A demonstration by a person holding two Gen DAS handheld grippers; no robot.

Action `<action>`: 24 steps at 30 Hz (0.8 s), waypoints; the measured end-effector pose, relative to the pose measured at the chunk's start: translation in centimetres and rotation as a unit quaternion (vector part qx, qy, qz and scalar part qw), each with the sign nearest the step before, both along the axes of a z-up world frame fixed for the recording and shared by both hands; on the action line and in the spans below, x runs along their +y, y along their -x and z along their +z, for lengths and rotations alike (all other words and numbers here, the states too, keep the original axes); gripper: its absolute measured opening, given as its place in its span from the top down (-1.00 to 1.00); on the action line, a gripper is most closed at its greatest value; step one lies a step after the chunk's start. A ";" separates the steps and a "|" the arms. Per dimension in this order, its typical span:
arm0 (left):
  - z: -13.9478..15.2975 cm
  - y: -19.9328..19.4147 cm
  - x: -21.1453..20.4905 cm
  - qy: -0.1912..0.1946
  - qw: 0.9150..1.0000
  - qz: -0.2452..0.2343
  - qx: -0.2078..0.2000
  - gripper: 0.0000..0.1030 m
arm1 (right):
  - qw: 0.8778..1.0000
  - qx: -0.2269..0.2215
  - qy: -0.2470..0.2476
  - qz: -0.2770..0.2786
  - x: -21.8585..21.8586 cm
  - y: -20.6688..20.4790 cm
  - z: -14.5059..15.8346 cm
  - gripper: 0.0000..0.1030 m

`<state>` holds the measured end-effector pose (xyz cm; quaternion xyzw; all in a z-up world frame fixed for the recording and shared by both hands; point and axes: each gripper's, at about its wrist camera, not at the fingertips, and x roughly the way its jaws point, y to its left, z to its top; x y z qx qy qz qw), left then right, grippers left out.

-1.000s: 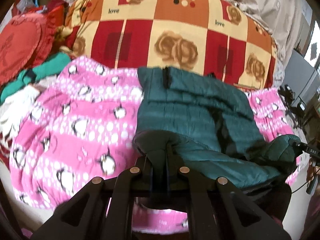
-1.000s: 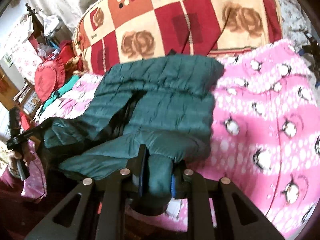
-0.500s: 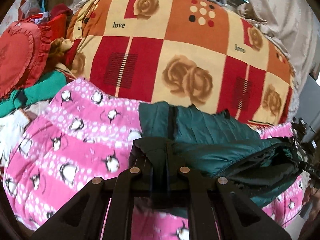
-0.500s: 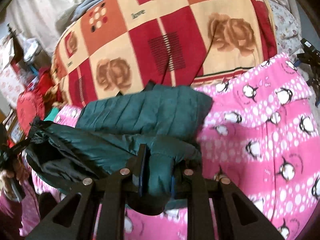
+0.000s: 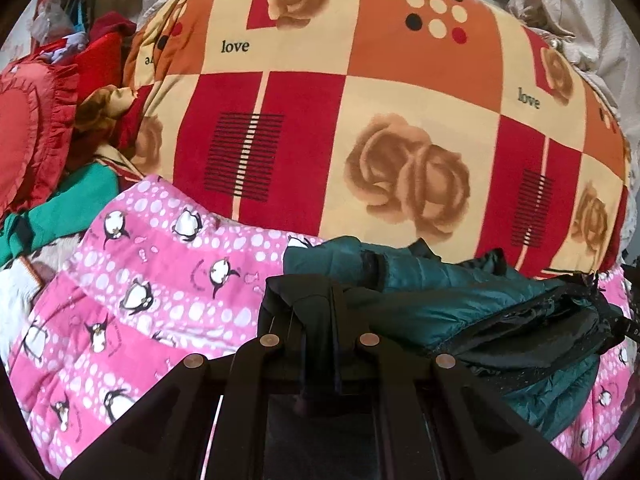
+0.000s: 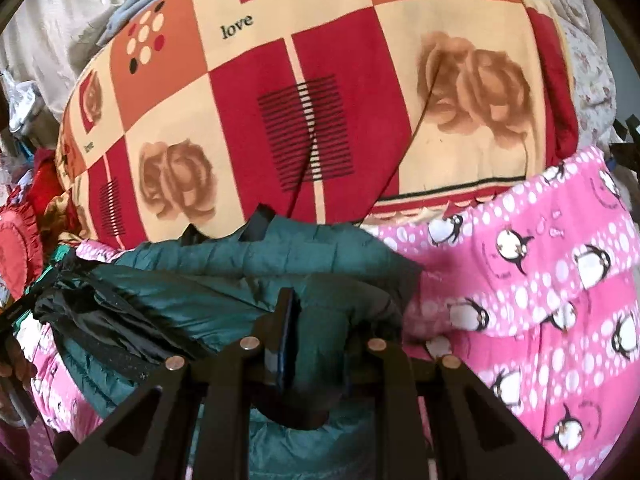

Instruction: Fold large clothes

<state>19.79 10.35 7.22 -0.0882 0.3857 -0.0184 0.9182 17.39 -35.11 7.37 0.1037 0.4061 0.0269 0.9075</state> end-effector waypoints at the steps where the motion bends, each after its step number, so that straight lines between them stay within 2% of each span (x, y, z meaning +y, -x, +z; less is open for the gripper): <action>1: -0.2 -0.5 0.0 -0.001 1.000 0.002 0.002 1.00 | 1.000 0.002 0.001 -0.002 -0.1 -0.8 -0.2 0.63; 6: -1.8 -3.0 -0.2 -0.002 1.000 0.013 0.014 1.00 | 1.000 0.013 0.008 -0.008 -0.2 -3.8 -1.6 0.63; 15: -5.6 -6.1 -1.2 -0.015 0.999 0.019 0.026 1.00 | 0.999 0.038 0.002 -0.030 -0.6 -7.5 -6.7 0.62; 17: -6.0 -6.4 -0.9 0.002 1.000 0.017 0.022 1.00 | 0.999 0.041 0.004 -0.034 -0.4 -8.0 -7.6 0.54; 20: -5.7 -6.6 0.4 0.050 0.999 0.003 0.017 1.00 | 0.998 0.042 0.008 -0.038 -0.2 -8.3 -7.6 0.49; 21: -5.4 -6.4 1.1 0.077 0.997 -0.004 0.014 1.00 | 0.999 0.040 0.003 -0.037 -0.2 -8.2 -7.3 0.46; 23: -4.8 -6.1 2.0 0.109 0.994 -0.014 0.010 0.96 | 0.999 0.029 -0.012 -0.033 -0.4 -7.8 -6.5 0.27; 24: -4.2 -5.9 2.5 0.124 0.992 -0.020 0.006 0.91 | 0.999 0.022 -0.024 -0.032 -0.6 -7.5 -6.0 0.03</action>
